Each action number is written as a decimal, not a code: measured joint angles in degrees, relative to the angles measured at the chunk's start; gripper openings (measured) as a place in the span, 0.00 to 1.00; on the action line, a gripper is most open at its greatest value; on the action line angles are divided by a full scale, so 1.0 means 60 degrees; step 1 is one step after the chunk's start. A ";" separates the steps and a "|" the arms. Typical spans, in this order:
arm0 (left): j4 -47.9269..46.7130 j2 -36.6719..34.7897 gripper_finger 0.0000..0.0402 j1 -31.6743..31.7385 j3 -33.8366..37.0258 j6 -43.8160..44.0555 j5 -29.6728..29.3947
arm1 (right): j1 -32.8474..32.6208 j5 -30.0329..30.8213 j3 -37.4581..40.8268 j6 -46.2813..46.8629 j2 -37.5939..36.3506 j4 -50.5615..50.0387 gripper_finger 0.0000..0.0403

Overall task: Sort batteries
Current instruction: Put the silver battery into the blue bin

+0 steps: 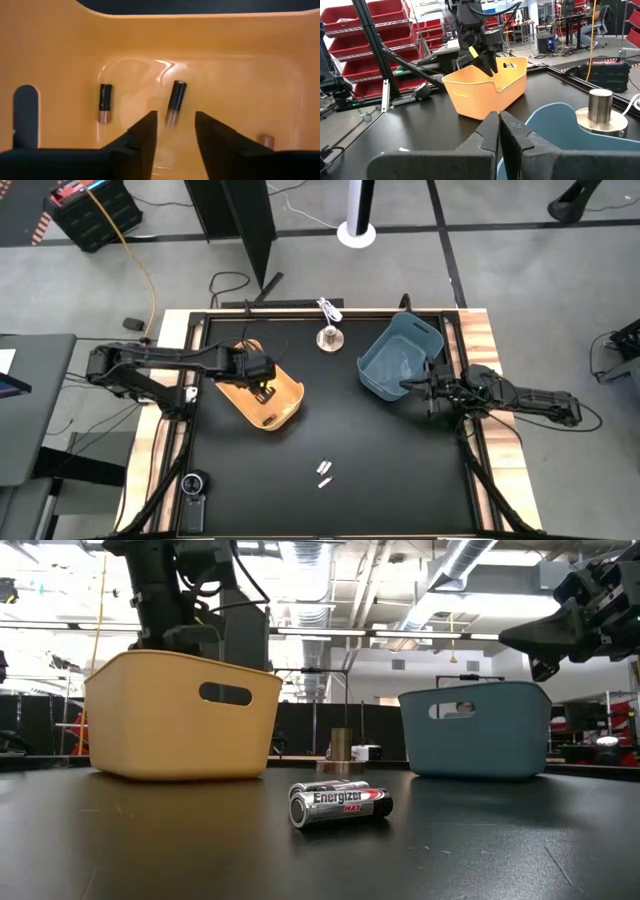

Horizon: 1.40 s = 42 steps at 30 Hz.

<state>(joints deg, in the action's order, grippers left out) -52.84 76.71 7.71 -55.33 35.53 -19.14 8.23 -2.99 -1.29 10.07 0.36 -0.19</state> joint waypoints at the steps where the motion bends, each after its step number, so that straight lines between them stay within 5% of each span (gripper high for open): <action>1: -0.0007 0.0000 0.35 0.0031 0.0000 -0.0074 0.0000 | 0.0000 0.0001 -0.0005 0.0001 0.0000 -0.0033 0.09; 9: -0.0012 -0.0331 0.43 -0.0062 -0.0218 -0.0491 -0.0081 | 0.0000 0.0001 -0.0005 0.0282 0.0000 0.0024 0.09; 15: 0.0973 -0.1435 0.42 -0.0832 -0.0701 -0.1239 -0.1166 | 0.0000 -0.0002 0.0014 0.0321 0.0007 0.0919 0.12; 24: 0.2726 -0.2572 0.41 -0.2231 -0.0718 -0.2300 -0.1829 | -0.0670 -0.0097 -0.1025 0.0156 0.0586 0.1990 0.36; 31: 0.3270 -0.2601 0.41 -0.2935 -0.0714 -0.2864 -0.2216 | -0.2255 -0.0055 -0.2366 -0.0851 0.3211 0.2408 0.57; 42: 0.3374 -0.2608 0.41 -0.4255 -0.0714 -0.2770 -0.3607 | -0.4451 0.0563 -0.6060 -0.2996 0.9342 0.1890 0.55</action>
<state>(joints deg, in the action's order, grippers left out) -32.60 61.06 -17.82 -59.61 18.91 -40.78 -18.48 0.39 -37.66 -7.91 56.41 11.15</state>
